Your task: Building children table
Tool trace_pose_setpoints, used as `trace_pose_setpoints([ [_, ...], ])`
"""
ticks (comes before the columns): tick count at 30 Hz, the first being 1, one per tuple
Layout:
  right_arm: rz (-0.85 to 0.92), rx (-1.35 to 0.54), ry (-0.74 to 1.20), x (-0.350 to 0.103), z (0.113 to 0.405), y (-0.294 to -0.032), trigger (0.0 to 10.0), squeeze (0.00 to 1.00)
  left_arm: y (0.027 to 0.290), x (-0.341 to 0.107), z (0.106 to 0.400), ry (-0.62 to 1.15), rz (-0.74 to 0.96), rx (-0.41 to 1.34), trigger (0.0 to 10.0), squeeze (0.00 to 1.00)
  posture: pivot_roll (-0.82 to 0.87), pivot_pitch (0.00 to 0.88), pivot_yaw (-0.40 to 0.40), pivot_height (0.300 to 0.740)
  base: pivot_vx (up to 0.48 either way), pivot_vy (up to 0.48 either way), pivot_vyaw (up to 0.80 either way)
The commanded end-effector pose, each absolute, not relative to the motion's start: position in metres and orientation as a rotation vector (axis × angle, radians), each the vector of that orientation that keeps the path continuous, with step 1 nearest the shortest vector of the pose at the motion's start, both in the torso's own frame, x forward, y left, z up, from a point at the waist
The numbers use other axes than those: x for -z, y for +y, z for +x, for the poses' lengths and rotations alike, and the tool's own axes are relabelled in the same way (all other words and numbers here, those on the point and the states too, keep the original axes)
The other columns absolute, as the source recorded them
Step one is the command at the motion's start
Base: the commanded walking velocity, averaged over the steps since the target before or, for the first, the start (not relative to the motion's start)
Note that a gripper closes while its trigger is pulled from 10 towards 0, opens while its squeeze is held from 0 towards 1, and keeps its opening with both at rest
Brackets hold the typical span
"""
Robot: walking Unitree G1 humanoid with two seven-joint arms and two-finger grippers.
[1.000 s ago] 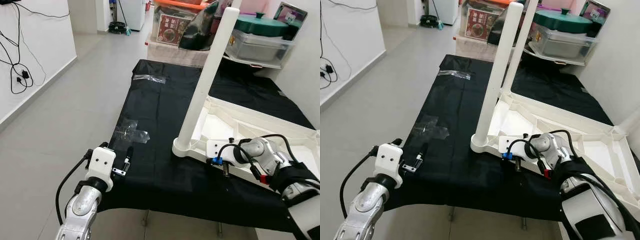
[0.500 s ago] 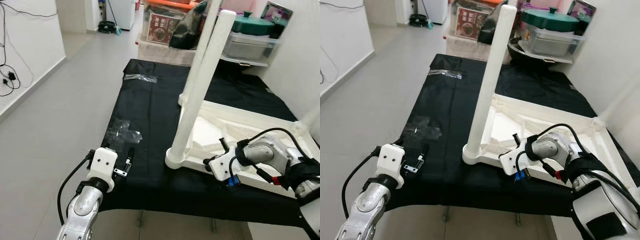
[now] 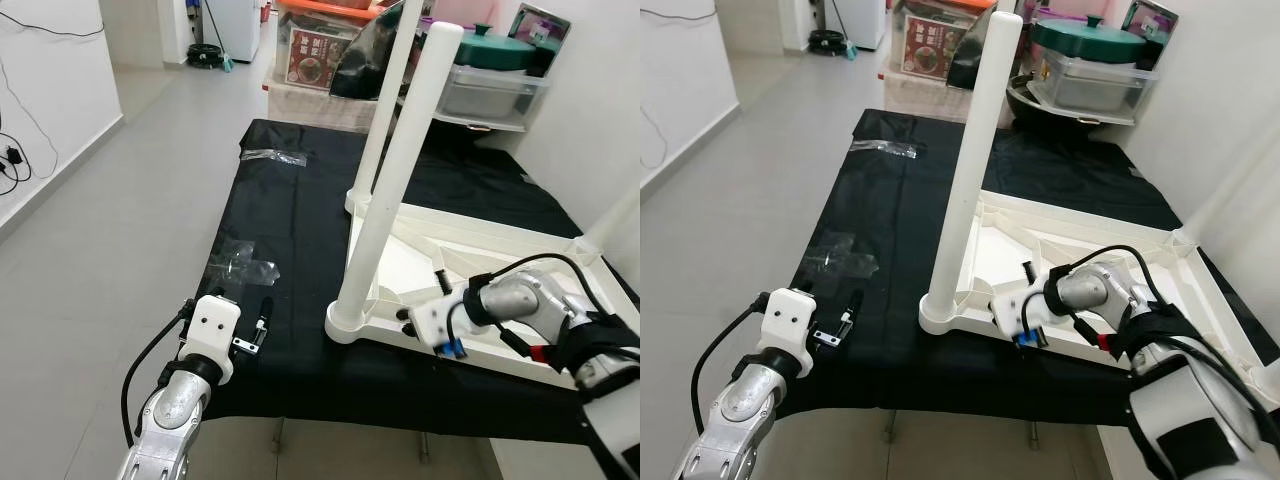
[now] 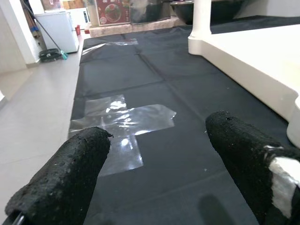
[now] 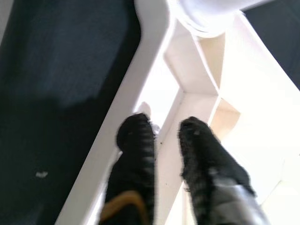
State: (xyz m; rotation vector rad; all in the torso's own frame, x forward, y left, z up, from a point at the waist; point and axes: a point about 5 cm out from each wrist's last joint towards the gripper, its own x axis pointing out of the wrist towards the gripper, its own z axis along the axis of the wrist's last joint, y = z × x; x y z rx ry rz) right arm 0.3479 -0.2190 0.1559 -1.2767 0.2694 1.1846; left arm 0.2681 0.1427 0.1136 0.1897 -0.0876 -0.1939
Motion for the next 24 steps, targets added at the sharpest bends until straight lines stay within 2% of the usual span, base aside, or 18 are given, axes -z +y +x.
trace_pose_setpoints([
  [1,-1.173,-1.169,0.336,-0.153,0.347,-0.226,10.0,1.00,0.140,-0.109,0.267,-0.061,0.195,0.207,10.0,0.00,0.04,0.000,-0.145,0.740,0.000,0.000,0.00],
  [2,-1.080,-1.166,0.386,-0.153,0.348,-0.228,10.0,1.00,0.140,-0.109,0.267,-0.061,0.196,0.207,10.0,0.00,0.04,0.000,-0.146,0.740,0.000,0.000,0.00],
  [3,-1.080,-1.166,0.386,-0.153,0.348,-0.228,10.0,1.00,0.140,-0.109,0.267,-0.061,0.196,0.207,10.0,0.00,0.04,0.000,-0.146,0.740,0.000,0.000,0.00],
  [4,-0.957,-1.175,0.436,-0.156,0.350,-0.228,10.0,1.00,0.140,-0.108,0.268,-0.060,0.198,0.208,10.0,0.00,0.04,0.000,-0.146,0.740,0.000,0.000,0.00],
  [12,-0.862,-1.243,0.483,-0.160,0.347,-0.228,10.0,1.00,0.140,-0.108,0.268,-0.060,0.198,0.208,10.0,0.00,0.05,0.000,-0.149,0.740,0.000,0.000,0.00],
  [17,-0.755,-1.215,0.491,-0.168,0.353,-0.224,10.0,1.00,0.141,-0.108,0.268,-0.062,0.197,0.204,10.0,0.00,0.05,0.000,-0.151,0.740,0.000,0.000,0.00],
  [22,-0.808,-1.097,0.542,-0.157,0.358,-0.225,10.0,1.00,0.140,-0.108,0.268,-0.064,0.199,0.206,10.0,0.00,0.05,0.000,-0.150,0.740,0.000,0.000,0.00],
  [24,-0.814,-1.133,0.572,-0.151,0.354,-0.224,10.0,1.00,0.140,-0.108,0.269,-0.065,0.200,0.206,10.0,0.00,0.06,0.000,-0.152,0.740,0.000,0.000,0.00],
])
